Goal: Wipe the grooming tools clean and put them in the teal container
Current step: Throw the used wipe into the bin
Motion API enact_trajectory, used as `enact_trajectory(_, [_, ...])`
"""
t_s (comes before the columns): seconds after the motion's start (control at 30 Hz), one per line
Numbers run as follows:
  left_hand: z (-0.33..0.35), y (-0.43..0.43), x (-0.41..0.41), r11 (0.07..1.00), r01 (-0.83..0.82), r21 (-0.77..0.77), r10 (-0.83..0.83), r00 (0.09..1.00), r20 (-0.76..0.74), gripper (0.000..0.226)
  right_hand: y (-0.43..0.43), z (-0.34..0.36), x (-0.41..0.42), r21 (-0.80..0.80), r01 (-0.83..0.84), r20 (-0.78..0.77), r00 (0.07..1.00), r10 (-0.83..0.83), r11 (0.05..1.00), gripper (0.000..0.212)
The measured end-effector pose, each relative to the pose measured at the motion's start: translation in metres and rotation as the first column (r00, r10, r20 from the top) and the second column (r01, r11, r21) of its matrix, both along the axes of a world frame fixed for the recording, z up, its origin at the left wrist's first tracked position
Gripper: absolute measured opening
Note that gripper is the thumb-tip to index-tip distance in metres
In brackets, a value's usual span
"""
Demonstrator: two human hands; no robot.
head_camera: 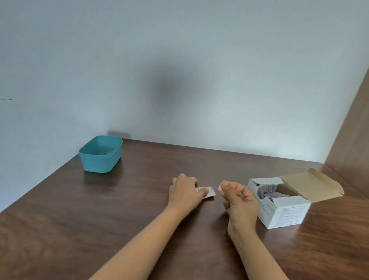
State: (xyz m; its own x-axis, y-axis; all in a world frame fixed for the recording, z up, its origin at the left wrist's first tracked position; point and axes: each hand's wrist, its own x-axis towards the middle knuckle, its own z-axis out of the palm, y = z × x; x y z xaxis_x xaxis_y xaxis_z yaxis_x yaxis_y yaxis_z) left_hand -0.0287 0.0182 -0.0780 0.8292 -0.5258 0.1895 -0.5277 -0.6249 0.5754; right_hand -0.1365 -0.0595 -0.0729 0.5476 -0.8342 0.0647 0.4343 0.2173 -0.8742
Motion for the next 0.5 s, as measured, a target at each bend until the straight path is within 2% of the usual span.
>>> enact_trajectory(0.17, [-0.006,0.005,-0.011,0.993,0.008,-0.117,-0.005,1.0,0.024,0.021,-0.004,-0.001,0.001,0.01,-0.044,-0.029,0.999,0.044,0.999,0.013])
enact_trajectory(0.33, [-0.004,0.019,-0.025,0.928,-0.002,-0.372,-0.018,0.999,-0.05,0.013,-0.003,-0.003,-0.001,-0.047,-0.158,-0.062,0.986,0.155,0.986,0.011])
enact_trajectory(0.43, [-0.003,0.026,-0.035,0.825,-0.059,-0.562,-0.044,0.985,-0.167,0.012,0.002,-0.002,-0.006,-0.19,-0.252,-0.11,0.966,0.234,0.949,0.012])
enact_trajectory(0.5, [-0.002,0.031,-0.041,0.75,-0.083,-0.656,-0.143,0.948,-0.284,0.01,0.006,-0.001,-0.01,-0.334,-0.287,-0.145,0.957,0.252,0.898,0.01])
